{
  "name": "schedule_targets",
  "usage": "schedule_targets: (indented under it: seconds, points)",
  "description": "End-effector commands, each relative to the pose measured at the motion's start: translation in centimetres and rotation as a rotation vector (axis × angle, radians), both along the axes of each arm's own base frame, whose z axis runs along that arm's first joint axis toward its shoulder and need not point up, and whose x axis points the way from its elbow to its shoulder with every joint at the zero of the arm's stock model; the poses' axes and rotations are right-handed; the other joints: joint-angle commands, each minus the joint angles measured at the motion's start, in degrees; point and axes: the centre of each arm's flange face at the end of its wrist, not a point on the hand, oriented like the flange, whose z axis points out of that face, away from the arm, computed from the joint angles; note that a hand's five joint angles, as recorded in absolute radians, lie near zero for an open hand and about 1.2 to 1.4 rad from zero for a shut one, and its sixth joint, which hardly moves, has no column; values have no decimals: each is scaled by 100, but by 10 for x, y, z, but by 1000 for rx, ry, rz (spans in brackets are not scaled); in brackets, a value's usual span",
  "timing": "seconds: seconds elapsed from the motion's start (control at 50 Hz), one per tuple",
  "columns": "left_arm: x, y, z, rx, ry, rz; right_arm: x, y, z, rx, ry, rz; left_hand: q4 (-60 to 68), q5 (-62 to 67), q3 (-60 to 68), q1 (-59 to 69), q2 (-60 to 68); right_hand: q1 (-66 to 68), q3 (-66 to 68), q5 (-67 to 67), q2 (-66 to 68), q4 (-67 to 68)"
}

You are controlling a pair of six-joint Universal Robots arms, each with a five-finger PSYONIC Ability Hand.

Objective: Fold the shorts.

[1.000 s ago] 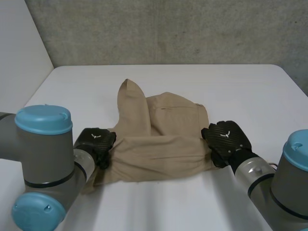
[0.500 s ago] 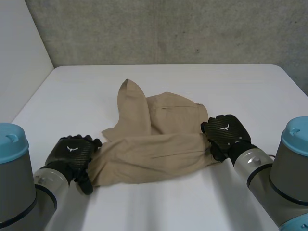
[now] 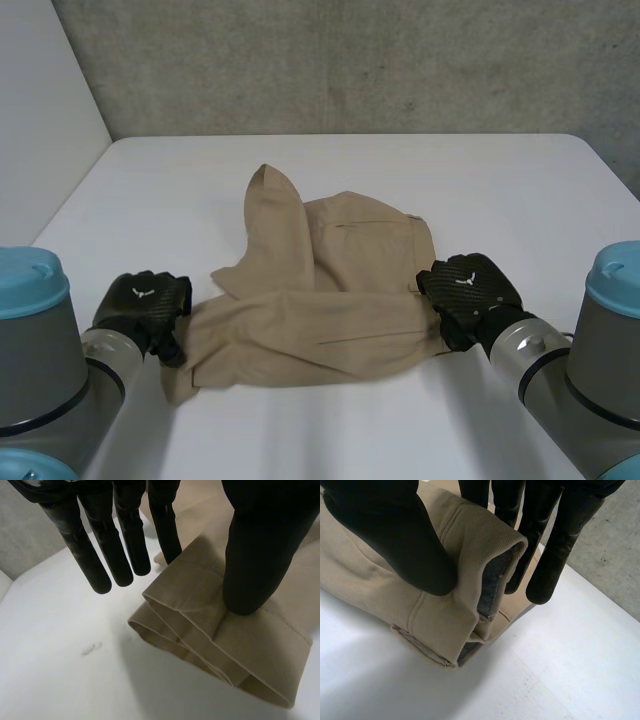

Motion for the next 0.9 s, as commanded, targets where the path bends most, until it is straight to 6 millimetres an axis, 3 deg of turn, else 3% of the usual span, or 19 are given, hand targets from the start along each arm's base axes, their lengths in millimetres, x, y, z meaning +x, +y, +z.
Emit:
schedule_targets:
  seconds: [0.02, 0.04, 0.08, 0.14, 0.16, 0.2, 0.22, 0.26, 0.28, 0.34, 0.36, 0.4, 0.42, 0.5, 0.58, 0.64, 0.7, 0.78, 0.9]
  points:
    - [-3, -4, -10, 37, -16, -11, 0, -1, 8, -34, 78, 29, 2991, 3043, 3001, 2960, 2997, 2478, 1247, 1479, 1239, 1178]
    - [-4, -5, -9, 39, -17, -18, 0, -1, 9, -35, 90, 33, 4061, 4113, 4072, 4030, 4067, 2478, 1247, 1479, 1239, 1178]
    - [-5, -5, -5, 34, -16, -22, -1, 0, 12, -37, 122, 41, 4072, 4124, 4082, 4041, 4078, 2478, 1247, 1479, 1239, 1178]
    - [-6, -4, 20, -18, -1, -32, -5, 5, 41, -85, 180, 65, 4072, 4124, 4082, 4041, 4078, 2478, 1247, 1479, 1239, 1178]
    - [-6, 0, 43, -71, 19, -38, -5, 7, 48, -97, 187, 67, 4072, 4124, 4082, 4041, 4078, 2478, 1247, 1479, 1239, 1178]
    - [-5, 4, 62, -117, 38, -44, -7, 11, 72, -143, 192, 73, 4072, 4124, 4082, 4041, 4078, 2478, 1247, 1479, 1239, 1178]
    - [-3, 9, 87, -185, 65, -44, -8, 12, 84, -171, 188, 72, 4072, 4124, 4082, 4041, 4078, 2478, 1247, 1479, 1239, 1178]
    - [-2, 13, 111, -258, 96, -47, -8, 14, 105, -222, 172, 72, 4072, 4124, 4082, 4041, 4078, 2478, 1247, 1479, 1239, 1178]
    - [0, 18, 140, -350, 135, -49, -9, 17, 136, -299, 140, 63, 4072, 4124, 4082, 4041, 4078, 2478, 1247, 1479, 1239, 1178]
    - [4, 30, 184, -490, 196, -60, -11, 21, 173, -401, 97, 51, 4072, 4124, 4082, 4041, 4078, 2478, 1247, 1479, 1239, 1178]
    - [8, 38, 212, -583, 234, -68, -13, 25, 200, -476, 64, 39, 4072, 4124, 4082, 4041, 4078, 2478, 1247, 1479, 1239, 1178]
    - [10, 45, 233, -648, 260, -76, -16, 29, 229, -560, 27, 22, 4072, 4124, 4082, 4041, 4078, 2478, 1247, 1479, 1239, 1178]
    - [13, 53, 253, -706, 284, -82, -17, 29, 237, -583, 18, 16, 4072, 4124, 4082, 4041, 4078, 2478, 1247, 1479, 1239, 1178]
    - [20, 66, 290, -807, 323, -80, -22, 29, 270, -682, -22, -18, 4072, 4124, 4082, 4041, 4078, 2478, 1247, 1479, 1239, 1178]
    - [23, 71, 315, -883, 355, -72, -23, 26, 282, -718, -36, -35, 4072, 4124, 4082, 4041, 4078, 2478, 1247, 1479, 1239, 1178]
    - [22, 71, 320, -896, 358, -75, -19, 18, 276, -699, -30, -33, 4072, 4124, 4082, 4041, 4078, 2478, 1247, 1479, 1239, 1178]
    - [14, 53, 305, -836, 333, -78, -12, -1, 255, -628, 1, -28, 4072, 4124, 4082, 4041, 4078, 2478, 1247, 1479, 1239, 1178]
    - [0, 17, 265, -688, 278, -77, -2, -21, 220, -520, 45, -7, 4072, 4124, 4082, 4041, 4078, 2478, 1247, 1479, 1239, 1178]
    - [-23, -36, 185, -441, 187, -78, 11, -44, 165, -373, 101, 25, 4072, 4124, 4082, 4041, 4078, 2478, 1247, 1479, 1239, 1178]
